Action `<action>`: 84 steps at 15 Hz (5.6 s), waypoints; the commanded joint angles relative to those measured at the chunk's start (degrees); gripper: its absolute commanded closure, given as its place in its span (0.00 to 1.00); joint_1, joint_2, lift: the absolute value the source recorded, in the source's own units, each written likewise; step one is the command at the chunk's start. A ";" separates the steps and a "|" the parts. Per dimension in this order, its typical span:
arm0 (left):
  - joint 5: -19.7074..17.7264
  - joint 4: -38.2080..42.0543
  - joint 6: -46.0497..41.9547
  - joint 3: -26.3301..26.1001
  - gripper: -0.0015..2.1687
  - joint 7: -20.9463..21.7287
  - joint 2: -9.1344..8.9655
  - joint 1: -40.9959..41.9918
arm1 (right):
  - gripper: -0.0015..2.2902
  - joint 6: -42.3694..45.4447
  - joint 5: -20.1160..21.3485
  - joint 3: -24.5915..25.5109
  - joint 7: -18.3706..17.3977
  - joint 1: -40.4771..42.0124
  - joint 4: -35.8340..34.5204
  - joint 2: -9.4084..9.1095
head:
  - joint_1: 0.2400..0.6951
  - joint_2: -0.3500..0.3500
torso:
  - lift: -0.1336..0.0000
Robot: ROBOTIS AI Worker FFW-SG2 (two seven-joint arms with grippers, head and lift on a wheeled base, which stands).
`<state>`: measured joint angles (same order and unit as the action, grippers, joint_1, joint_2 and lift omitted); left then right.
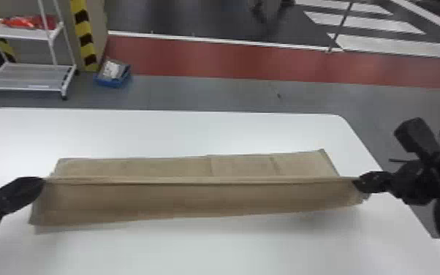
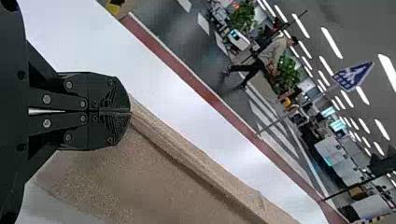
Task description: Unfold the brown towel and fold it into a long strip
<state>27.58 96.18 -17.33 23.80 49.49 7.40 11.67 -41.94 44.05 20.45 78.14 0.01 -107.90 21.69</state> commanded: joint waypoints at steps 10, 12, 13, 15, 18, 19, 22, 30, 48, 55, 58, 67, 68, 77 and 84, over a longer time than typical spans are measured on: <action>4.85 0.85 14.66 -4.91 0.78 -0.19 0.60 -6.05 | 0.98 -1.27 7.98 -13.15 0.19 -15.56 13.51 1.16 | 1.00 0.32 | 0.08; 4.50 0.68 14.48 -5.08 0.51 -3.00 0.07 -5.61 | 0.65 -1.44 7.90 -13.77 0.19 -16.09 14.56 0.02 | 1.00 0.32 | 0.08; 3.79 0.68 14.13 -5.17 0.19 -4.84 0.07 -4.99 | 0.32 -1.97 7.63 -13.59 -1.32 -16.09 14.65 -0.86 | 1.00 0.33 | 0.08; 3.53 0.68 13.78 -5.43 0.00 -6.51 -0.11 -4.29 | 0.00 -2.32 7.46 -13.68 -9.49 -15.56 15.35 -2.35 | 1.00 0.35 | 0.08; 2.83 0.76 13.43 -5.79 0.01 -8.80 -0.28 -4.03 | 0.03 -4.61 7.19 -14.29 -23.29 -15.65 16.50 -2.79 | 1.00 0.33 | 0.08; 2.83 0.76 13.43 -5.79 0.01 -9.06 -0.28 -4.03 | 0.03 -5.66 7.19 -14.56 -26.19 -15.83 16.67 -2.79 | 1.00 0.30 | 0.08; 2.48 0.94 13.43 -5.79 0.01 -10.21 -0.28 -3.67 | 0.02 -8.12 6.14 -14.82 -29.09 -15.30 16.32 -3.41 | 1.00 0.27 | 0.08; -25.56 3.31 9.91 -0.78 0.01 -17.85 -1.07 3.18 | 0.04 -12.69 -3.09 -16.93 -29.45 -7.74 -0.47 -11.67 | 1.00 0.45 | 0.08; -41.29 20.63 7.45 -11.06 0.01 -40.35 -4.85 28.05 | 0.04 48.66 -38.69 -16.40 -79.10 43.50 -18.57 -21.74 | 1.00 0.58 | 0.08; -40.59 20.89 7.45 -8.77 0.02 -40.70 -5.91 28.93 | 0.04 51.64 -41.50 -21.50 -79.10 44.47 -17.17 -21.74 | 1.00 0.72 | 0.08; -40.15 20.89 7.45 -8.69 0.02 -40.62 -5.91 29.02 | 0.04 49.01 -40.09 -23.26 -80.33 44.11 -17.25 -21.74 | 1.00 0.77 | 0.08; -39.71 20.89 7.80 -8.77 0.02 -40.35 -5.82 29.02 | 0.04 46.90 -38.77 -25.02 -81.30 43.59 -17.43 -21.74 | 1.00 0.80 | 0.08; -39.71 20.89 7.98 -8.77 0.02 -40.26 -5.64 28.76 | 0.04 46.02 -38.51 -25.37 -81.48 43.50 -17.43 -21.74 | 1.00 0.81 | 0.08; -39.71 19.57 9.21 -9.04 0.02 -40.18 -5.29 27.26 | 0.04 43.91 -36.58 -27.30 -82.71 43.67 -17.87 -21.74 | 1.00 0.84 | 0.08; -39.71 19.13 9.03 -9.13 0.02 -40.09 -5.29 27.26 | 0.05 43.91 -36.58 -27.83 -82.71 43.50 -17.96 -21.74 | 1.00 0.86 | 0.08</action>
<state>-12.13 115.24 -8.25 14.83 9.35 2.16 38.93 1.99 7.47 -7.23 -4.57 43.51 -125.78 0.26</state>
